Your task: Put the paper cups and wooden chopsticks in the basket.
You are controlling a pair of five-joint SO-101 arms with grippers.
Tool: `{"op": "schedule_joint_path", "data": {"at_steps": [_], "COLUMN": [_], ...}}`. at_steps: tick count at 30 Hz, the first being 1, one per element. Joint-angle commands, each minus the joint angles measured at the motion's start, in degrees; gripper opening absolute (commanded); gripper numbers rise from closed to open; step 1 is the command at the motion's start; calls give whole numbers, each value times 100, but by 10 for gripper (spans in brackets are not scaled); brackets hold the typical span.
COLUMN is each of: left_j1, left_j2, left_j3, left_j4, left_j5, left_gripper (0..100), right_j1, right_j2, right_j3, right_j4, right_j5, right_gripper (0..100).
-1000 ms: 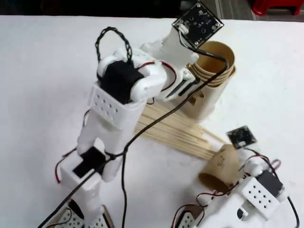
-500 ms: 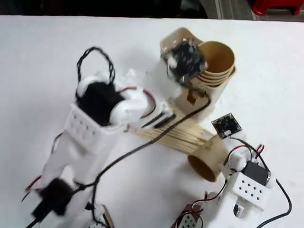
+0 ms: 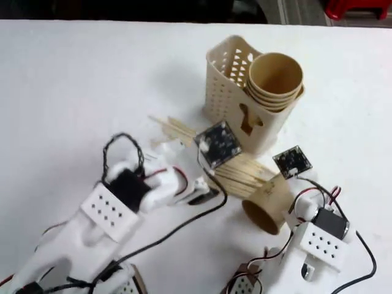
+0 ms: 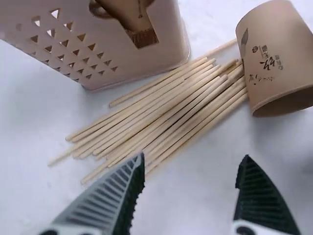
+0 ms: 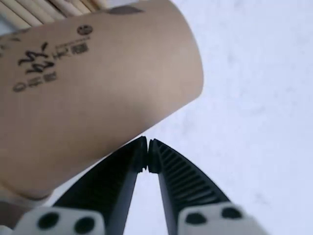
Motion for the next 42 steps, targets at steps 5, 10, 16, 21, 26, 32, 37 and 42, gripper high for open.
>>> {"op": "schedule_joint_path", "data": {"at_steps": [5,10,16,21,26,32,37,42], "left_j1": [119,576,1007,1226,1402,1420,1446,1851], "left_j2": [-312,-303,-251,532,1745,2615,2624,2659], "left_j3": [1363,1846,2013,1987,1398,747,571,888], "left_j4": [-2154,-3015,-3323,-3780,-3991,-4044,-4299,-5204], "left_j5": [299,308,308,308,299,334,343,343], "left_gripper": [308,308,308,309,308,305,274,239], "right_j1": [-40,-31,-31,-31,-31,-31,-31,-31], "right_j2": [-75,-75,-75,-75,-75,-75,-75,-75], "right_j3": [-26,-26,-26,-26,-26,-26,-26,-26], "right_j4": [-48,-48,-48,-40,-40,-40,-40,22], "right_j5": [-53,-53,-53,-53,-53,-53,-53,-53], "right_gripper": [18,18,18,18,18,18,18,18]}}
